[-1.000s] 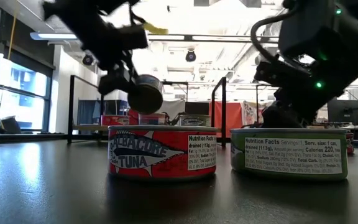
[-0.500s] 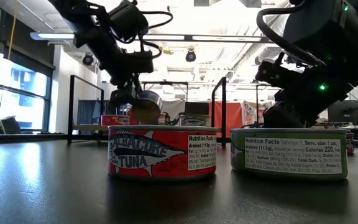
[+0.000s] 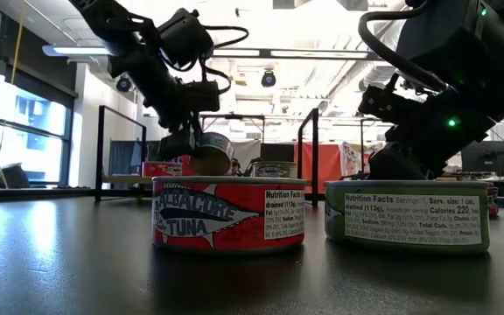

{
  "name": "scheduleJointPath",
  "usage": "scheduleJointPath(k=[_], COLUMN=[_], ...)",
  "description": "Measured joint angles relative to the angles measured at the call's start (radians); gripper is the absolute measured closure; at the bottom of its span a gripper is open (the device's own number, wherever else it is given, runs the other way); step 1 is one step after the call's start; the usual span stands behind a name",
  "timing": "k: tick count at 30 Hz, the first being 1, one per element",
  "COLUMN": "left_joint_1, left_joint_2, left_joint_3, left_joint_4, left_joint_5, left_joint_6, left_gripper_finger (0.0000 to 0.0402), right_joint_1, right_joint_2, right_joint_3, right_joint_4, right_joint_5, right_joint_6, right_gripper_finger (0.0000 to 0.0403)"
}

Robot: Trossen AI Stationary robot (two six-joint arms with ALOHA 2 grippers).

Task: Stack canned seafood by type on shelf
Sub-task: Put the blue and pink tuna can on the shelf aligned with the other blue and pink tuna can

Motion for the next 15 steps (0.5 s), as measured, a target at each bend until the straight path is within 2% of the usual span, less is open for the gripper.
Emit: scheduleJointPath(k=[8, 15], left_joint_1=[0.011, 0.06], left_joint_2=[-0.013, -0.014], left_joint_3=[-0.004, -0.004], left_joint_4=[-0.037, -0.041], left_joint_5=[0.107, 0.108], left_joint_6=[-0.003, -0.122], left_gripper_finger=[0.0156, 0.0123], right_joint_1=[0.0, 0.0], right_joint_2=[0.0, 0.0], right_joint_3=[0.0, 0.001], right_joint_4=[0.009, 0.014], right_joint_5=[0.0, 0.0], right_joint_6=[-0.011, -0.011], right_gripper_finger=[0.0116, 0.0116])
